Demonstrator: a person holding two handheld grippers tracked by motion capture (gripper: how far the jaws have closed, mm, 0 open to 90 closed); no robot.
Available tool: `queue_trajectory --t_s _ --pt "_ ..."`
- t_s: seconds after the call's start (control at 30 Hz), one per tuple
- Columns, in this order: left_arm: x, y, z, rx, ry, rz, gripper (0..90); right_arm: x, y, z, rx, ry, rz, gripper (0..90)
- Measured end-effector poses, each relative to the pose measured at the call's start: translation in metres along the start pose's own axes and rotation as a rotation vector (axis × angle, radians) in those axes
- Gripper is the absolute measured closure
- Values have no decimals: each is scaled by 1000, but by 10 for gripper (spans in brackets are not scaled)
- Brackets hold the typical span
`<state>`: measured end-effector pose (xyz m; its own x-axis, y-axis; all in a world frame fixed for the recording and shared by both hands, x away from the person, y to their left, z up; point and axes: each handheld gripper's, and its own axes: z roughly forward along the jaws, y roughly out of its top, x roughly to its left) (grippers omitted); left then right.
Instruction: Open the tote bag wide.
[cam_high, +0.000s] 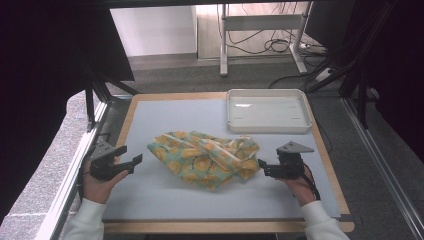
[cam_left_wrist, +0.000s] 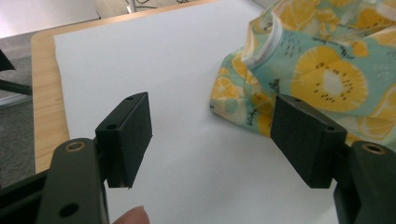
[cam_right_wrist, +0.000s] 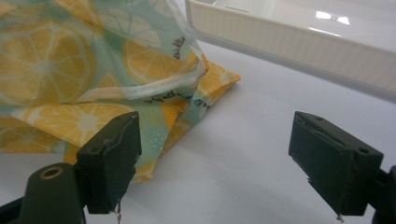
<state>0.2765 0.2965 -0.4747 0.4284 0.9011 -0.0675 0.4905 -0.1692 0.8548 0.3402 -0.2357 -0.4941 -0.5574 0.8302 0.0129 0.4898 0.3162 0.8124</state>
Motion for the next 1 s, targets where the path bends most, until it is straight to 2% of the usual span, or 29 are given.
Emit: queue_trajectory --t_s 0.23,0.37,0.47,0.67,0.8,1.0 --pt "-7 12 -2 -4 -39 10 318 -4 0 -1 4 -20 19 171" --pt "-10 20 -3 -8 -53 15 324 -4 1 -3 -10 -9 16 171" --pt "-11 27 -2 -9 -64 17 334 -6 5 -7 -36 2 47 174" --pt "-21 45 3 -18 -90 36 333 -8 4 -8 -38 8 49 175" --pt "-23 62 13 -18 -111 24 336 -7 4 -7 -31 7 43 175" --pt "-26 74 17 -24 -110 27 338 -7 4 -7 -27 5 34 175"
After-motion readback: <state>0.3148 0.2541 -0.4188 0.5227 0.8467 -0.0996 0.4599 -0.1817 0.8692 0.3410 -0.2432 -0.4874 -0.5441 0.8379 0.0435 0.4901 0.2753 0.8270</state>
